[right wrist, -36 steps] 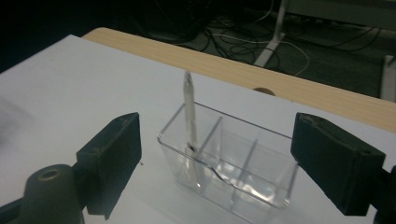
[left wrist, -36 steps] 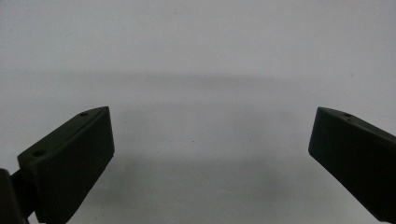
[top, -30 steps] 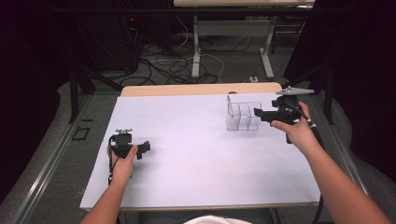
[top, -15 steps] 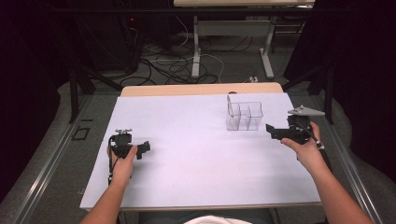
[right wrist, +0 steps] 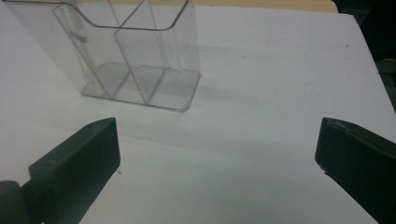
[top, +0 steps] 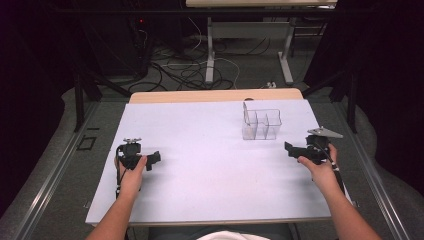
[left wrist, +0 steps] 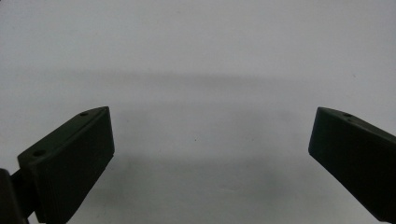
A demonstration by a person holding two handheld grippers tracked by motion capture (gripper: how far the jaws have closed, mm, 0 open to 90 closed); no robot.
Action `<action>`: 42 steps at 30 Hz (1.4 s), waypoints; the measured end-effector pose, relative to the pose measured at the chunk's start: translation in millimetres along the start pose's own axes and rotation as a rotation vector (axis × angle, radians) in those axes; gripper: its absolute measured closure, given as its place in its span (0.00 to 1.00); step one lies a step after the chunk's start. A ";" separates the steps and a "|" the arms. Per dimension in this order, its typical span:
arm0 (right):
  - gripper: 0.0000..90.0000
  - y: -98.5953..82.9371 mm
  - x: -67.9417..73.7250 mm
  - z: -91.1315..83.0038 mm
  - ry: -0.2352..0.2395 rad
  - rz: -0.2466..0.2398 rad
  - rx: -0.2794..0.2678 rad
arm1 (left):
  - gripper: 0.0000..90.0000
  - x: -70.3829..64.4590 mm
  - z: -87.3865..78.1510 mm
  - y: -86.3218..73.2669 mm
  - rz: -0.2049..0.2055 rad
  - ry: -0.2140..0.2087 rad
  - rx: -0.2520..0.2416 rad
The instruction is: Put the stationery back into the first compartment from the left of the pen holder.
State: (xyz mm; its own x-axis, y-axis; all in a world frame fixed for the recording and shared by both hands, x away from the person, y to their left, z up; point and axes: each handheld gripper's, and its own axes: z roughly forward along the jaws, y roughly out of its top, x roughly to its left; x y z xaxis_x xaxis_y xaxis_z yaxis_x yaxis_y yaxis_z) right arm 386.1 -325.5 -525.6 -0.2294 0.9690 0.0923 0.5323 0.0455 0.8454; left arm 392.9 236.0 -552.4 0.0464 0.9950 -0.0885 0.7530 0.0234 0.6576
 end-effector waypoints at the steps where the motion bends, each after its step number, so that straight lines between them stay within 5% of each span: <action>1: 0.00 -0.8 -1.2 0.3 -0.006 0.012 -0.004 | 0.00 0.3 0.2 -0.1 -0.003 0.000 0.000; 9: 0.00 -8.8 -19.0 0.1 -0.100 0.092 -0.027 | 0.00 0.5 -0.5 0.1 -0.003 -0.002 0.001; 11: 0.00 -10.9 -23.0 -0.5 -0.117 0.075 -0.017 | 0.00 0.6 -0.4 0.1 0.000 -0.002 0.004; 23: 0.00 -19.0 -25.7 3.5 -0.123 0.045 0.006 | 0.00 1.2 -0.5 0.1 -0.002 -0.004 0.007; 42: 0.00 -22.0 -31.6 4.9 -0.136 0.066 0.021 | 0.00 1.6 -0.3 0.5 -0.004 0.000 0.004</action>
State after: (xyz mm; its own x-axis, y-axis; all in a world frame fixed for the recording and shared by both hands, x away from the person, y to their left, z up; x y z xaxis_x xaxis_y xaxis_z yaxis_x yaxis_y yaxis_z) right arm 385.6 -355.9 -549.6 -0.0816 0.9939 0.0743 0.5602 -0.0159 0.8282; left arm 393.1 237.7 -552.0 0.0433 0.9949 -0.0911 0.7556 0.0270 0.6545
